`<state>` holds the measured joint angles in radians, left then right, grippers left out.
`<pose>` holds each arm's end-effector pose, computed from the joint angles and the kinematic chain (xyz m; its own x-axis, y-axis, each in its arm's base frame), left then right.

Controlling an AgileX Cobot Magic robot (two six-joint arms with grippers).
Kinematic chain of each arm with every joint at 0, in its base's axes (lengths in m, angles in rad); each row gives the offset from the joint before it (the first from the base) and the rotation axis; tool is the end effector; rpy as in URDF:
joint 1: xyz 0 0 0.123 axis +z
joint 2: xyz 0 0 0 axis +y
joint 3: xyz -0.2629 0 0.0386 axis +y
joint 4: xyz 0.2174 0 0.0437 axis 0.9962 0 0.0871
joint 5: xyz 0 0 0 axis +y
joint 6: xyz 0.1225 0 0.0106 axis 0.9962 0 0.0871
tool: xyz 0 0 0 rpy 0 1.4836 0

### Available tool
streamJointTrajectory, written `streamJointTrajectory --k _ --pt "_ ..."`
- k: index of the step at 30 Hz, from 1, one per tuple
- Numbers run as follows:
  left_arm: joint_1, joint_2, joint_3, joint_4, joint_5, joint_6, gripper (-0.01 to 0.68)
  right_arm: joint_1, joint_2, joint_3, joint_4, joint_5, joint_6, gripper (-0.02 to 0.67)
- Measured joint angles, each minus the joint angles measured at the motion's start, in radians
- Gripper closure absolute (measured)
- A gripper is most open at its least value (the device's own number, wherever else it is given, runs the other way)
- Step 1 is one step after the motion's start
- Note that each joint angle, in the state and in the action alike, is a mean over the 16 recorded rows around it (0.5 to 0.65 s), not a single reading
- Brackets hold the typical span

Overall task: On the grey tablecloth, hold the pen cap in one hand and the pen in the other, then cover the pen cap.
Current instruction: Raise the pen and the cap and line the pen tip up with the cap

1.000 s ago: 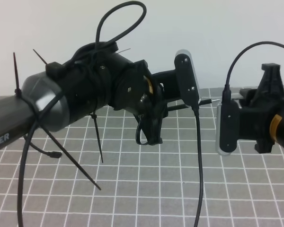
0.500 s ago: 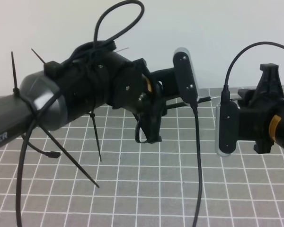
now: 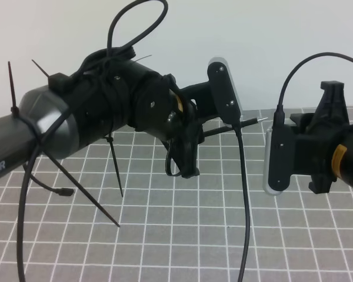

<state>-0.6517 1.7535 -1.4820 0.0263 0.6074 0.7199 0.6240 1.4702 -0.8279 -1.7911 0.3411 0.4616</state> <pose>0.3137 -0.2370 0.2708 -0.0132 0.8595 -0.5110 0.8231 0.2995 0.4825 0.2795 0.1517 0.2398 0.2243 -0.9730 -0.0548 -0.4351 -0.0497 -0.8990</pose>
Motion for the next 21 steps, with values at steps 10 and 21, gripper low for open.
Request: streamJointTrajectory --k 10,21 --pt "0.0 0.0 0.0 -0.073 0.007 0.056 0.631 0.0 0.0 0.0 -0.018 0.002 0.017 0.652" --pt "0.0 0.006 0.0 -0.128 0.019 0.106 0.631 0.0 0.0 0.0 -0.018 0.05 0.049 0.652"
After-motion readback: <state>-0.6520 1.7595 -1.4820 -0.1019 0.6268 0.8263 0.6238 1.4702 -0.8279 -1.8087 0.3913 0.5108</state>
